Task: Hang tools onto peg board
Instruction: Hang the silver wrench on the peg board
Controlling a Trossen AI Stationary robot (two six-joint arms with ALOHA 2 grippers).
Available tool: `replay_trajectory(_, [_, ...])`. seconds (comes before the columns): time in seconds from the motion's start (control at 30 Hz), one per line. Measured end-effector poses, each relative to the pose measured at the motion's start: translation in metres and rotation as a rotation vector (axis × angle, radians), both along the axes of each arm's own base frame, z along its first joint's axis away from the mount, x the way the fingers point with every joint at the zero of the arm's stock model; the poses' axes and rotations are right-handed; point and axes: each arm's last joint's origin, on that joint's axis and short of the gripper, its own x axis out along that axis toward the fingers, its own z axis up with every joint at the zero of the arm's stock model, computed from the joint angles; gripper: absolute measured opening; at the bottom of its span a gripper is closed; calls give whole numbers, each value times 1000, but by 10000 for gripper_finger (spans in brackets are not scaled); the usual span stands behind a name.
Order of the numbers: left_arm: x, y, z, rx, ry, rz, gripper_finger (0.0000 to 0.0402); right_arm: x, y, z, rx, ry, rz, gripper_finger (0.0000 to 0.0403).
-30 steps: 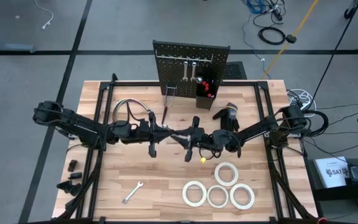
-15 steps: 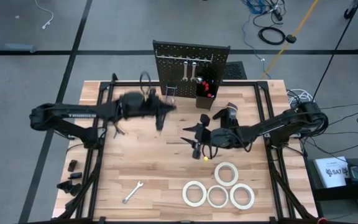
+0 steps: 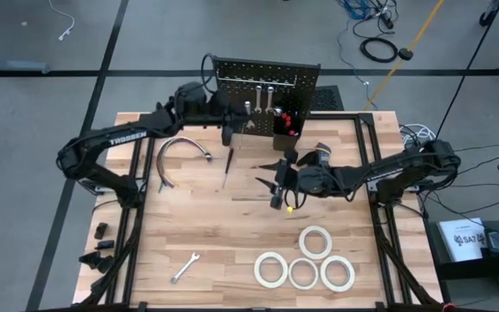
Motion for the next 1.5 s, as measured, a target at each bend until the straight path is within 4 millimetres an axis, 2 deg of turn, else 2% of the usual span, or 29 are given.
replay_trajectory(0.47, [0, 12, 4, 26, 21, 78, 1, 2, -25, 1, -64, 12, -59, 164])
replay_trajectory(0.73, [-7, 24, 4, -44, 11, 154, 1, 2, -39, 2, -68, 13, -95, 164])
replay_trajectory(0.9, [-7, 23, 3, -62, 16, 107, 1, 3, -41, 5, -62, -26, -17, 164])
replay_trajectory(1.03, [-2, 8, -3, -150, 72, -53, 1, 1, -40, 12, -75, -51, 17, 164])
replay_trajectory(1.13, [4, -10, -4, -153, 98, -154, 1, -5, -40, 22, -81, -98, -29, 164])
replay_trajectory(1.3, [12, -35, -1, -115, 98, -242, 1, -9, -40, 35, -57, -177, -40, 164])
replay_trajectory(1.5, [12, -50, 8, -70, 60, -289, 1, -8, -40, 33, -16, -184, -38, 164])
